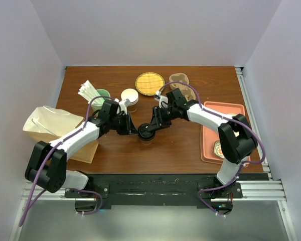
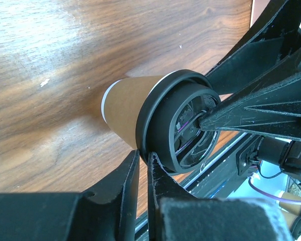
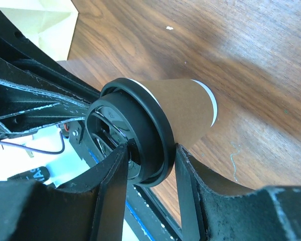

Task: Pack the takeout coffee

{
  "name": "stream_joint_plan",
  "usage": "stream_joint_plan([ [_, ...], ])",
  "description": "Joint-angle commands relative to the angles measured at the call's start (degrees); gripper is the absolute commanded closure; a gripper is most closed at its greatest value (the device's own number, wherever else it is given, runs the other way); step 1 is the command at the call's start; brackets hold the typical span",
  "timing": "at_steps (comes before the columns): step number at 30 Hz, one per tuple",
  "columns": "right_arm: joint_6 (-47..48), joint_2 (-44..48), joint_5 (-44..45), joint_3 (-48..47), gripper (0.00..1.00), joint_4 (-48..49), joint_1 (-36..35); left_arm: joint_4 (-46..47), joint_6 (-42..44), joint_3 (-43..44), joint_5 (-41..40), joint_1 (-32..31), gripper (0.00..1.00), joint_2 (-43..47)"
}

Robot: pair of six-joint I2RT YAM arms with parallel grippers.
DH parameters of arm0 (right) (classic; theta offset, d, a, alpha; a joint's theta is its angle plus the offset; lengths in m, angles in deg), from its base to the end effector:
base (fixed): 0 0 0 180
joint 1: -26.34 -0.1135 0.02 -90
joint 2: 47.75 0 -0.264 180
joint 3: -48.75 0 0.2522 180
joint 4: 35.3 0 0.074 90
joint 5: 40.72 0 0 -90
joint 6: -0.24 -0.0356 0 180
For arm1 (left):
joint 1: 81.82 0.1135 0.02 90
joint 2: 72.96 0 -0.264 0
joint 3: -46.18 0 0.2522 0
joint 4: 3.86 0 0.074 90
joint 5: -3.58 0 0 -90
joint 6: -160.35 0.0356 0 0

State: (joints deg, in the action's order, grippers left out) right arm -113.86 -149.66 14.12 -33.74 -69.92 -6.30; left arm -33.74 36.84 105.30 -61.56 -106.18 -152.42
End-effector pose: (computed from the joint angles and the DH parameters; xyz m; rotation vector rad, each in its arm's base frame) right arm 0.3029 0.2184 0.2045 -0.4683 2.6184 1.1457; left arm 0.2454 -0.1276 0.2037 -0.0007 2.5851 -0.9482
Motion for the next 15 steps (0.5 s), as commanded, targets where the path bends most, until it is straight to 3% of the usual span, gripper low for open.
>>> stream_joint_plan([
  [1, 2.6, -4.4, 7.8, 4.7, 0.65, -2.7, -1.4, -7.4, 3.5, -5.4, -15.5, -0.2, 0.86, -6.3],
  [9, 2.3, -2.7, 6.7, 0.3, 0.64, -5.0, -1.4, -10.3, 4.6, 2.9, -9.9, -0.2, 0.72, -2.7],
  [15, 0.9, -0.4, 5.1, -6.1, 0.50, -7.9, -1.4, -11.8, 5.3, 7.6, -7.6, -0.2, 0.68, -2.5],
])
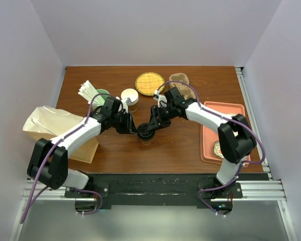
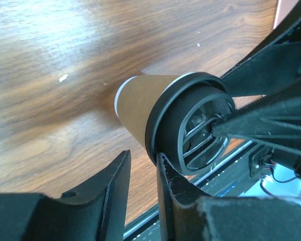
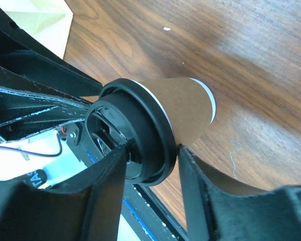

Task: Pack the takeout coffee

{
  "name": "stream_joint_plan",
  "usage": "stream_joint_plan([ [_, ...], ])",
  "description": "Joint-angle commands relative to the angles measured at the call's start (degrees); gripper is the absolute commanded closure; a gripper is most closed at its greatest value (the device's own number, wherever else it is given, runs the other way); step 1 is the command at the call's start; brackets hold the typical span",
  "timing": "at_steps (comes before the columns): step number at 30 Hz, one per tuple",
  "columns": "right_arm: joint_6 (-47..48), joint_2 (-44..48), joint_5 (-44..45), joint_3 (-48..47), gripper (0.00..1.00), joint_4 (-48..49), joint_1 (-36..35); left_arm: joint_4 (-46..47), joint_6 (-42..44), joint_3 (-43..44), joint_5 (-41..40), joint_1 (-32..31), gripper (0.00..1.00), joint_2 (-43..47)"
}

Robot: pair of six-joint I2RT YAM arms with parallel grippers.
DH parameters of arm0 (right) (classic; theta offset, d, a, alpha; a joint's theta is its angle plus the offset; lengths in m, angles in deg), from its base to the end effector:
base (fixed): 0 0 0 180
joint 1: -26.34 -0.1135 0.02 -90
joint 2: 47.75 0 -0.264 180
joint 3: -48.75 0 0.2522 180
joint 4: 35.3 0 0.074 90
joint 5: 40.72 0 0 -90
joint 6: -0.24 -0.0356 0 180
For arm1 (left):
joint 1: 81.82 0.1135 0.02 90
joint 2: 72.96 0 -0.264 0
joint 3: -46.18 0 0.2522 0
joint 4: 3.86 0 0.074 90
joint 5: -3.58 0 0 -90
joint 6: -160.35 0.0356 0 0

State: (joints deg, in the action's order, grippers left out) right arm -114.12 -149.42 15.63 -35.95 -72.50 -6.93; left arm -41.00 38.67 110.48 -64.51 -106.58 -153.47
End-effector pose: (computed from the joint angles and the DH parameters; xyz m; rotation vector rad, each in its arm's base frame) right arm 0.3030 0.2224 0.2144 -0.4647 2.6253 1.1165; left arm 0.2510 -0.1304 0.2176 0.0096 2.6294 -0.8585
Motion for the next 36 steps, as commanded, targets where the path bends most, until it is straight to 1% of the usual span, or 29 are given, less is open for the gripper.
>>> stream_joint_plan([
  [1, 1.1, -0.6, 3.4, -4.8, 0.48, -5.7, -0.7, -4.6, 3.6, 2.6, -4.3, 0.1, 0.67, -1.5],
  [6, 0.8, -0.1, 3.5, -8.4, 0.43, -8.2, -0.7, -4.5, 3.4, 4.5, -1.3, 0.1, 0.64, -1.2],
  [12, 0.5, 0.3, 4.5, -8.8, 0.37, -9.4, -0.7, -4.5, 2.7, 5.9, 1.4, 0.1, 0.60, -0.1],
  [19, 0.4, 3.6, 5.6, -7.1, 0.41, -10.2, -0.6, -5.6, 2.5, 8.2, 0.4, 0.1, 0.51, 1.6],
  [24, 0.0, 4.5, 5.4, -6.5, 0.41, -10.1, -0.6, -7.2, 4.1, 10.9, -1.1, 0.1, 0.50, 1.2],
  [29, -0.8, 5.8, 7.0, -6.9, 0.41, -10.7, -0.1, -7.0, 4.5, 11.2, 0.8, -0.4, 0.50, 1.1],
  [32, -0.6, 6.3, 7.6, -6.6, 0.42, -11.0, 0.6, -6.2, 4.6, 10.9, 1.7, -1.6, 0.53, 0.7],
  [34, -0.3, 6.7, 7.2, -6.1, 0.44, -10.9, 1.1, -5.0, 4.7, 10.6, 3.9, -2.5, 0.54, 0.0],
  [36, -0.1, 7.0, 5.8, -4.7, 0.47, -10.4, 2.2, -4.3, 5.0, 10.6, 4.4, -3.7, 0.55, -0.4],
])
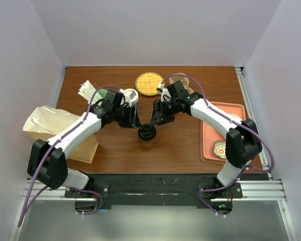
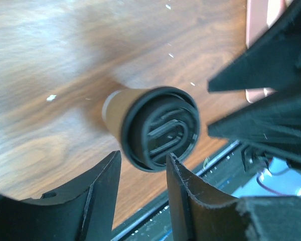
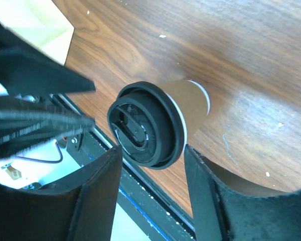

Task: Pack the takeout coffee

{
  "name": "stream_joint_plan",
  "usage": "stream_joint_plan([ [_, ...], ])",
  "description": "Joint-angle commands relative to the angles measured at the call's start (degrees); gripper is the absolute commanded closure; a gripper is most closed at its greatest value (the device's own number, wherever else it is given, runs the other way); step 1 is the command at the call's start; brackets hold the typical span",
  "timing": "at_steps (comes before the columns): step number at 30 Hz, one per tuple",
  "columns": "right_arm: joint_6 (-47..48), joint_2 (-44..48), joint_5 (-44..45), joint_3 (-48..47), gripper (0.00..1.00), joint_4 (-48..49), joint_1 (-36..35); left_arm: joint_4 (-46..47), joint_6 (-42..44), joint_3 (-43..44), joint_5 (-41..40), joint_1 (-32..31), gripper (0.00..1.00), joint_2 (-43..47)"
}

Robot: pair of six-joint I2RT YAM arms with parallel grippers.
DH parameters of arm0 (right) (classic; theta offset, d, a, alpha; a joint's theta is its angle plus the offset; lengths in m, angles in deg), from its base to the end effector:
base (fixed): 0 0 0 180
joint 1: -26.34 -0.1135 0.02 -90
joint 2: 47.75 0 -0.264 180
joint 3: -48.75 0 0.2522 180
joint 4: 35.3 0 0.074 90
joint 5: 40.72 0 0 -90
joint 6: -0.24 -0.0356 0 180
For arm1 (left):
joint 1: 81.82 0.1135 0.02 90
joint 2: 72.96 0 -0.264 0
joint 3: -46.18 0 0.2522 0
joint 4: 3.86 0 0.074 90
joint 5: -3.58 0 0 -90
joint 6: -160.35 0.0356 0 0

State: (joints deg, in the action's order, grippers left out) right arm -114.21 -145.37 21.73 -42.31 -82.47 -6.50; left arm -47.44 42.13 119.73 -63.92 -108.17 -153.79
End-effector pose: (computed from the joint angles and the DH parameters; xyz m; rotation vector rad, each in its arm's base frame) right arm 0.3003 0.2134 0.2612 -0.4048 2.6191 0.9831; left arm 0.2588 -0.1434 0.2593 0.1399 2.5753 -0.8740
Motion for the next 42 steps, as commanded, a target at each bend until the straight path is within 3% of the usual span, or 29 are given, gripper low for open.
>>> stream_joint_plan([
  [1, 0.3, 3.2, -0.8, 2.3, 0.48, -0.2, 2.2, 2.1, 1.6, 1.4, 3.2, -2.6, 0.55, -0.6],
  [12, 1.2, 2.9, -10.2, 9.7, 0.52, 7.7, 4.0, -0.5, 3.4, 2.2, -1.8, -4.4, 0.60, -3.9],
  [30, 1.6, 1.4, -7.2, 15.2, 0.71, 11.3, 5.2, -0.9, 4.2, 0.2, -5.9, -5.4, 0.64, -6.8],
  [42, -1.1, 1.2, -4.6, 28.7, 0.79, 22.1, 5.9, -0.6, 4.2, -3.4, -8.4, -5.6, 0.67, -8.4],
])
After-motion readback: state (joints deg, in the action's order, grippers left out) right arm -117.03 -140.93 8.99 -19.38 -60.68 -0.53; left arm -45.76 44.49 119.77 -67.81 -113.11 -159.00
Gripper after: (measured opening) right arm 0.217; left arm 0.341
